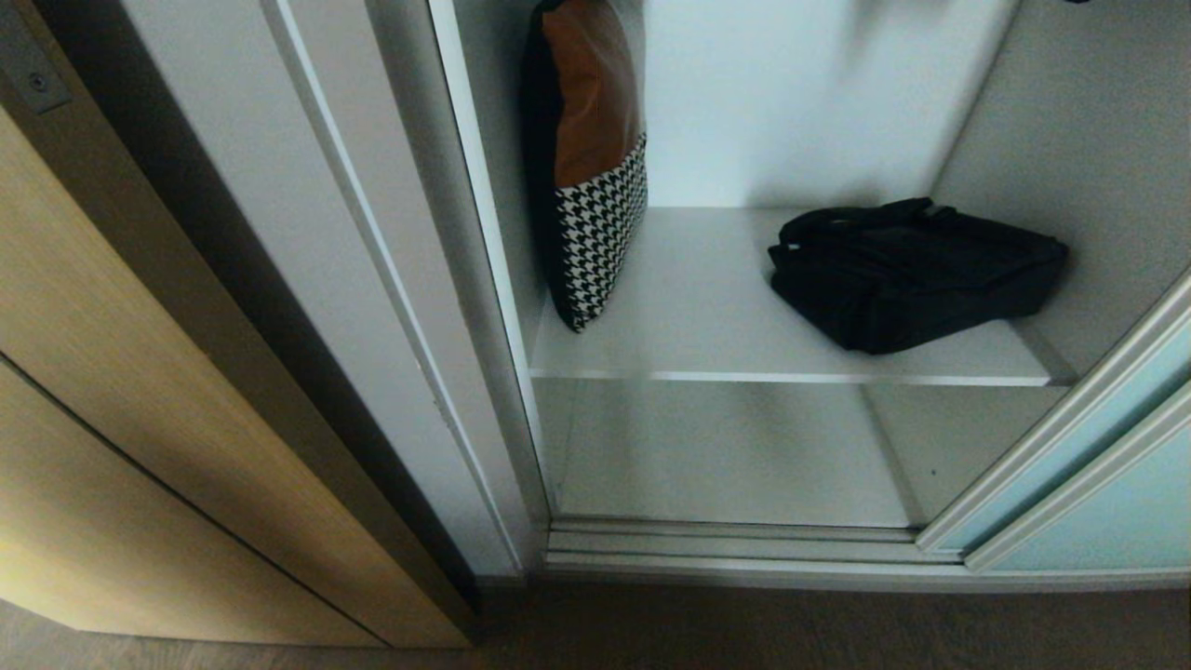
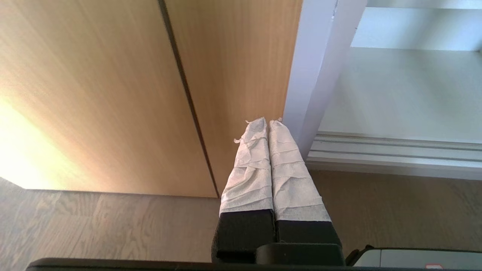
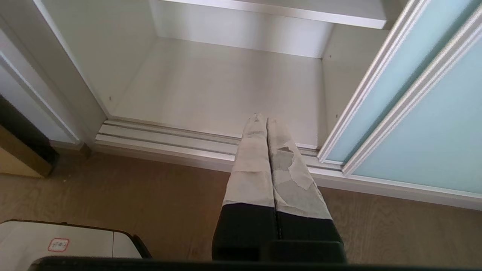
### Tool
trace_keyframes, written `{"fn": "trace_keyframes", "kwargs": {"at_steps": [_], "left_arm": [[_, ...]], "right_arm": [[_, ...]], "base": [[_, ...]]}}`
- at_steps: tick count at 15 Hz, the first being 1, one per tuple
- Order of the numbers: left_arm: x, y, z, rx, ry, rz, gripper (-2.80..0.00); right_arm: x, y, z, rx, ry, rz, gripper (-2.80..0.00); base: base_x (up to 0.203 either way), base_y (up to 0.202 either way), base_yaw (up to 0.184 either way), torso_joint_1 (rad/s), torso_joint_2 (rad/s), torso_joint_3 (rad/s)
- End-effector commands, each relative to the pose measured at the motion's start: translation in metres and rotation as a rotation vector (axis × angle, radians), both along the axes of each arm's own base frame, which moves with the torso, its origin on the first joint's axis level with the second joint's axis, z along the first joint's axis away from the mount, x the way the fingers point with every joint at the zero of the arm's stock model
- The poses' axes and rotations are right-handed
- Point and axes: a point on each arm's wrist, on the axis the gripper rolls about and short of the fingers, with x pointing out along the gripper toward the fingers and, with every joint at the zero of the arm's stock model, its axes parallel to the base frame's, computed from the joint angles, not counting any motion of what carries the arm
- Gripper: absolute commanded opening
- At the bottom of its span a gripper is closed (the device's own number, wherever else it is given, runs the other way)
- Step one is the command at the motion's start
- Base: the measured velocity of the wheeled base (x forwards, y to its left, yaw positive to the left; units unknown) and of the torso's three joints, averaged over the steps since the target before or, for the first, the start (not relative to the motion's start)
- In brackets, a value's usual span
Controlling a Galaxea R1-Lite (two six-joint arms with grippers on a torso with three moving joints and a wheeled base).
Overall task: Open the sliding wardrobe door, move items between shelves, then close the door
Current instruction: Close the door
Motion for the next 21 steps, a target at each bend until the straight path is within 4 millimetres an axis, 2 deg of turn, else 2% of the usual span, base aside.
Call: {"fn": "trace_keyframes", "kwargs": {"at_steps": [1,4,21], "left_arm": [[0.0001,0.0000,0.0001,0.000,0.000,0.001,-2.80],[0.0001,0.0000,0.0001,0.000,0.000,0.001,-2.80],[0.0001,0.0000,0.0001,-0.003,0.000,-0.001,-2.80]], "right_arm": [[0.0001,0.0000,0.0001,-0.001,0.001,0.001,-2.80],[0.0001,0.0000,0.0001,-0.001,0.001,0.000,-2.80],[0.0001,0.0000,0.0001,-0.001,0.001,0.002,-2.80]], "base": [[0.000,0.000,0.000,0.000,0.00,0.000],[0.001,-0.036,0.002,0.001,0.00,0.002],[0.000,-0.195,0.002,0.002,0.00,0.002]]}}
